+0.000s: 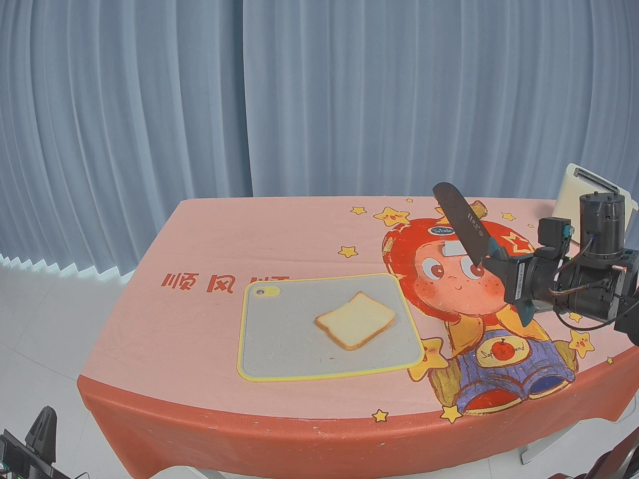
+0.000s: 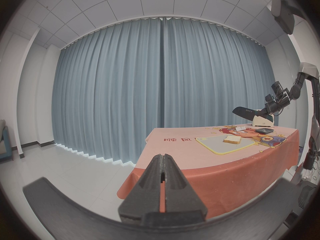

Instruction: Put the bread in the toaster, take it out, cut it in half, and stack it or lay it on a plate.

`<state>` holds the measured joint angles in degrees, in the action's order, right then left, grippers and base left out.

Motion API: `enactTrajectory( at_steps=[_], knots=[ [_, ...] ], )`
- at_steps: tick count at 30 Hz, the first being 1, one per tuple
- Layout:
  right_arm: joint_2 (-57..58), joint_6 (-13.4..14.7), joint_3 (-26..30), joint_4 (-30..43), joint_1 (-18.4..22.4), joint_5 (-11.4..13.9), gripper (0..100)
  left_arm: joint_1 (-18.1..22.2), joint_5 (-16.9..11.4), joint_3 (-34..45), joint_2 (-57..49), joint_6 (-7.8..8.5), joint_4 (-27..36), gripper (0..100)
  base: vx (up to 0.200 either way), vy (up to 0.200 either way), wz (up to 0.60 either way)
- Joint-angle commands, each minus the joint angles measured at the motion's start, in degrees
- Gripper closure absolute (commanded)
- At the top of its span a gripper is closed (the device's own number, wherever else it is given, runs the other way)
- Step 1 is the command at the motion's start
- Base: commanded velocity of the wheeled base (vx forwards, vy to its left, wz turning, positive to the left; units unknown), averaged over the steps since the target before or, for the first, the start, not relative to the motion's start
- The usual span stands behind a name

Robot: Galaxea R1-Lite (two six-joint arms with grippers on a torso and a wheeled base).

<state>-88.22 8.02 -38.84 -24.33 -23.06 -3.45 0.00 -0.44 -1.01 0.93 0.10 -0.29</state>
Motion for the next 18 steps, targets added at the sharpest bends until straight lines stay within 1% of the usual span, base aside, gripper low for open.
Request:
enactTrajectory(
  at_steps=[1, 9, 15, 18],
  knots=[
    [0.42, -0.02, 0.61, -0.10, -1.90, 0.02, 100, 0.00, 0.00, 1.01, -0.93, -0.01, 0.03, 100, 0.000, 0.000, 0.00],
    [0.95, 0.15, 1.84, -0.19, -4.97, 0.02, 100, 0.00, 0.00, 1.01, -0.93, -0.01, -0.06, 100, 0.000, 0.000, 0.00],
    [1.30, 2.61, 2.10, -0.10, -7.61, 0.11, 100, 0.00, 0.00, 1.01, -0.93, -0.01, -0.06, 100, 0.000, 0.000, 0.00],
    [1.48, 2.96, 2.19, -0.01, -8.58, 0.90, 100, 0.00, 0.00, 1.01, -0.93, -0.01, 0.03, 100, 0.000, 0.000, 0.00]
  ],
)
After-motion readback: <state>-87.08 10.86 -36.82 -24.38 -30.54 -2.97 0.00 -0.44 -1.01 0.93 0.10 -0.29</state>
